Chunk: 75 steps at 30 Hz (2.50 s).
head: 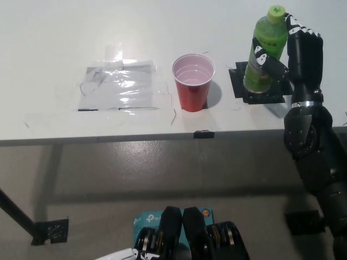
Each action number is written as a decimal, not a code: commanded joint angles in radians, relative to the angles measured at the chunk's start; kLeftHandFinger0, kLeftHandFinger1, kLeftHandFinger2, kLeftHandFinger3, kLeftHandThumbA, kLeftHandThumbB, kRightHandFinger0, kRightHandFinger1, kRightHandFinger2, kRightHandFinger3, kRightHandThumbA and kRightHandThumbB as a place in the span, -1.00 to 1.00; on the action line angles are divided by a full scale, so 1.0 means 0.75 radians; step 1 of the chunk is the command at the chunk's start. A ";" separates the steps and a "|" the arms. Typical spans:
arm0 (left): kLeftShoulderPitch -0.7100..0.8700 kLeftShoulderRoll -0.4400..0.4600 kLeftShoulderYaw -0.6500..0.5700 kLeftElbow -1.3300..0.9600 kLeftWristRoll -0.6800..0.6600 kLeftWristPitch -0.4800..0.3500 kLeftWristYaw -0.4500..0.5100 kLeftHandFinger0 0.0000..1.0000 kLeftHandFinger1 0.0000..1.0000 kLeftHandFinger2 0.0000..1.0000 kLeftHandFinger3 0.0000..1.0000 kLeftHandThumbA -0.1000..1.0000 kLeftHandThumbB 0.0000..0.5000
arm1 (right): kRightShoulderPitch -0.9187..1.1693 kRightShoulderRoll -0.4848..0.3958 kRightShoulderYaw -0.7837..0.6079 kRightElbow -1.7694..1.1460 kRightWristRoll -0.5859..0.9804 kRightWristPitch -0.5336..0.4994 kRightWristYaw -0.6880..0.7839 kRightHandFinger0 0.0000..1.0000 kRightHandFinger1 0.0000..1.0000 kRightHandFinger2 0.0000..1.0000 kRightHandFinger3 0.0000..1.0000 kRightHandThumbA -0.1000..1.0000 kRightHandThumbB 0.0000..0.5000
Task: The robot uses its right hand to pick up a bottle kept in the middle of the desk and tilt it into a cup kept next to it to pour water out
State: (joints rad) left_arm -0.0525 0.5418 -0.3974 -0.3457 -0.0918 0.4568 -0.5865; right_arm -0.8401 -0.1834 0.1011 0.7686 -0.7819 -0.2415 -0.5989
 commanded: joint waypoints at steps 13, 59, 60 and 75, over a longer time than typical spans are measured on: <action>-0.008 0.026 0.033 -0.042 -0.014 0.018 -0.016 1.00 1.00 1.00 1.00 -0.16 1.00 | -0.025 -0.034 0.059 -0.142 0.130 0.402 0.463 -0.11 0.12 0.24 1.00 -0.46 -0.86; 0.008 0.015 0.028 -0.039 0.015 0.018 -0.019 1.00 1.00 1.00 1.00 -0.09 1.00 | 0.269 -0.152 0.092 -0.931 0.170 0.929 0.843 1.00 1.00 1.00 1.00 1.00 1.00; 0.009 0.016 0.027 -0.038 0.018 0.018 -0.017 1.00 1.00 1.00 1.00 -0.09 1.00 | 0.284 -0.159 0.093 -0.973 0.171 0.943 0.866 1.00 1.00 1.00 1.00 1.00 1.00; -0.007 0.027 0.030 -0.034 0.028 0.018 -0.021 1.00 1.00 1.00 1.00 -0.07 1.00 | 0.963 -0.194 0.226 -1.758 0.009 0.915 0.988 1.00 1.00 1.00 1.00 0.59 0.34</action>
State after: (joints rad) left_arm -0.0485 0.5405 -0.3776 -0.3452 -0.0743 0.4569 -0.5866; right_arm -0.1944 -0.3268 0.2367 -0.4190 -0.7116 0.4584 0.0943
